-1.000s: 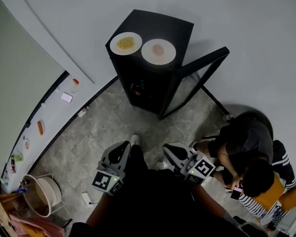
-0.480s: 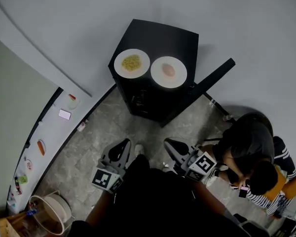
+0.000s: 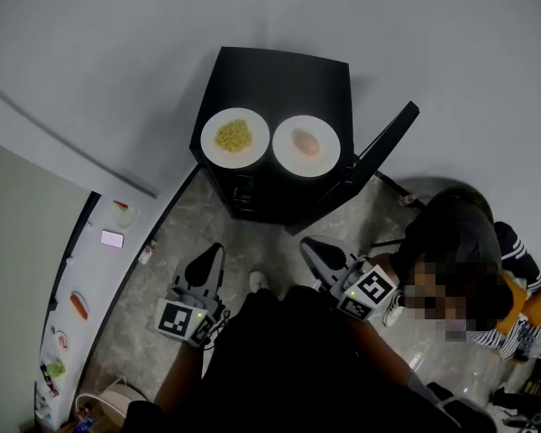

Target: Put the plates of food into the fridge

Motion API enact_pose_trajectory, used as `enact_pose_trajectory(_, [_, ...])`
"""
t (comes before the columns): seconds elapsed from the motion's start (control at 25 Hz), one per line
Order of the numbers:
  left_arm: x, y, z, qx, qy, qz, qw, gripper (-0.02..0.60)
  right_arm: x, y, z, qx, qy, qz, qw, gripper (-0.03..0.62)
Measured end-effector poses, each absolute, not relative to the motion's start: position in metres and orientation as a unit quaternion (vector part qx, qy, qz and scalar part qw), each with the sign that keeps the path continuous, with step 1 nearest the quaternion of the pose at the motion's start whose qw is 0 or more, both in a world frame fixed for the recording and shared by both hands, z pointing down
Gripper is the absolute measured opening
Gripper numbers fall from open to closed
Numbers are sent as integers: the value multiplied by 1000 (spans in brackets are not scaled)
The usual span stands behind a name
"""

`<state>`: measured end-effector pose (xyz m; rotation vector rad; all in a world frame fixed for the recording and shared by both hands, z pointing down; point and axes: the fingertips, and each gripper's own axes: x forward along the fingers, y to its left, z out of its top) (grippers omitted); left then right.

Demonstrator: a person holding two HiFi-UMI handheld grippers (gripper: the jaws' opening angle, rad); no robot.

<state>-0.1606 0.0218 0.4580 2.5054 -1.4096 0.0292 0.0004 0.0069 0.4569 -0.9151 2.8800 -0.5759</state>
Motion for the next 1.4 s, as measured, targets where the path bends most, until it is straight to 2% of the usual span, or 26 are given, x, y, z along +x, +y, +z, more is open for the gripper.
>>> enact_pose_trajectory(0.28, [-141, 2, 452, 874, -468, 5, 130, 29, 11, -29, 450, -319, 919, -222, 69, 32])
enact_pose_trajectory(0.68, [-127, -17, 450, 874, -465, 14, 139, 29, 27, -88, 461, -324, 823, -412, 218, 34])
enact_pose_trajectory(0.76, [-127, -22, 451, 874, -467, 17, 137, 29, 26, -96, 464, -317, 808, -436, 236, 67])
enact_pose_trajectory(1.2, [-128, -46, 462, 870, -471, 21, 147, 29, 29, -132, 475, -313, 757, -492, 295, 124])
enact_pose_trajectory(1.4, [-128, -48, 462, 869, -471, 23, 151, 29, 29, -139, 479, -315, 733, -515, 314, 127])
